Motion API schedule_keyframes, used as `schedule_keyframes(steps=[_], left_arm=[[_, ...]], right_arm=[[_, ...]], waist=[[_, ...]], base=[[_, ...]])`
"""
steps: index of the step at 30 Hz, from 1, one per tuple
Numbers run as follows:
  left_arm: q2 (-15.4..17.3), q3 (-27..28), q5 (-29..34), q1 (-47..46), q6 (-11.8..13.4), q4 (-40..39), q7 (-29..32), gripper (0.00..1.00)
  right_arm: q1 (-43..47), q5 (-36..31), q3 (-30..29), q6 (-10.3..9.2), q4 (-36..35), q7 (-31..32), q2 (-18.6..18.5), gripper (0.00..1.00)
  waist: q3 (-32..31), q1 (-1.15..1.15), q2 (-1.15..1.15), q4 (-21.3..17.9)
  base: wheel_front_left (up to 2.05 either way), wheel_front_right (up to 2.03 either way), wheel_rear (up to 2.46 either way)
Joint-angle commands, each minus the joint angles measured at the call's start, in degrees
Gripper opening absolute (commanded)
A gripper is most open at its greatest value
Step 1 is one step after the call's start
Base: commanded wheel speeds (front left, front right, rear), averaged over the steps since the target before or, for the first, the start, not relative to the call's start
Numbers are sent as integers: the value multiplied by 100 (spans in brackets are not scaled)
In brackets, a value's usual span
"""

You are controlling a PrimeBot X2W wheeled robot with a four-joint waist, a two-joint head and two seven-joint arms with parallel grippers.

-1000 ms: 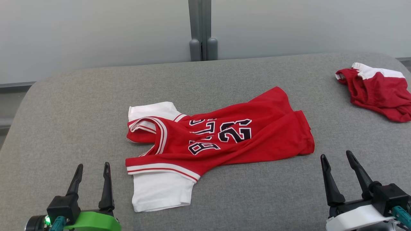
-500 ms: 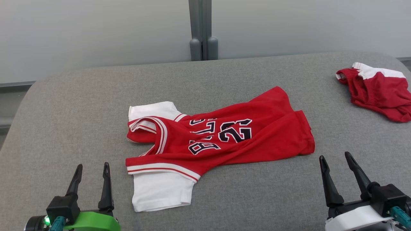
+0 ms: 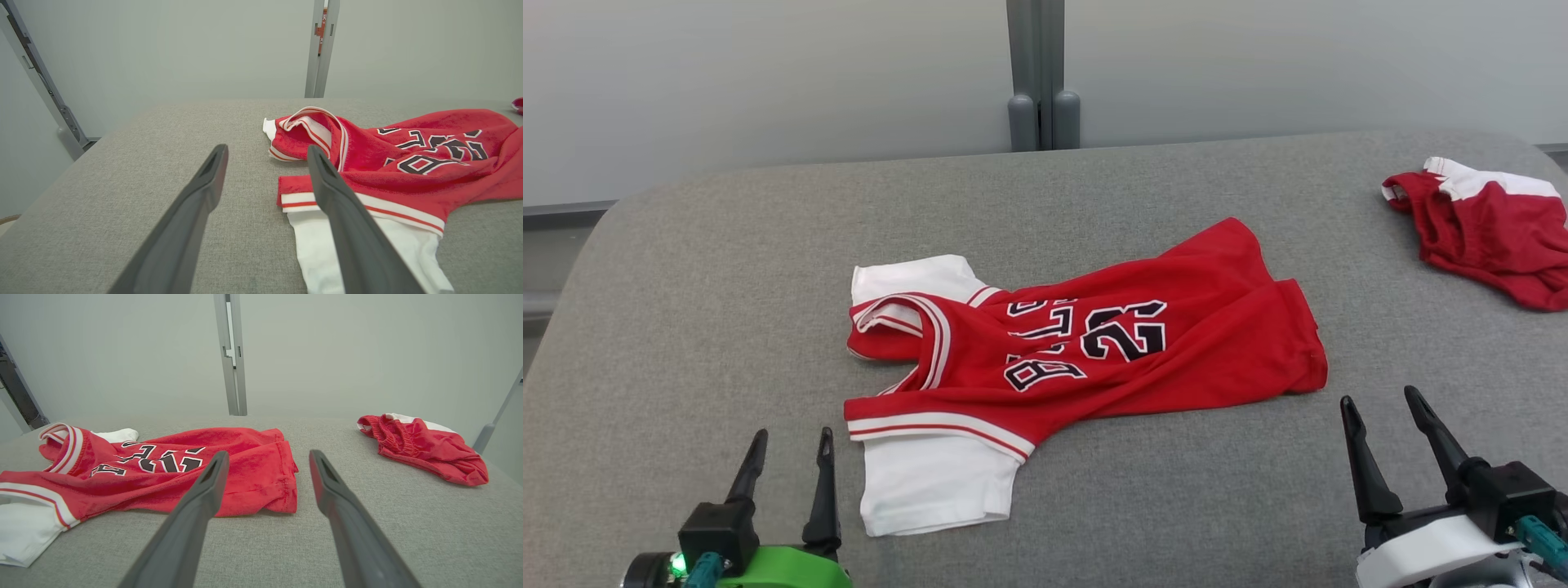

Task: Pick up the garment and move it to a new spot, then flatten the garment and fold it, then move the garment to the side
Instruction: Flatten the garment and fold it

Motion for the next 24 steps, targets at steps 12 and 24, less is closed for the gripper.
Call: schedule_keyframes(steps=[12, 24], left_arm=[[-30, -626, -240, -263, -47, 951, 7, 100], [-40, -952, -394, -601, -62, 1735, 7, 100]], right_arm=[[-1125, -51, 134, 0, 1409, -2, -427, 100], [-2331, 242, 716, 0, 2959, -10, -678, 100]], waist=[[485, 0, 0, 99], [889, 0, 0, 263]], base=[[0, 0, 0], [0, 0, 0]])
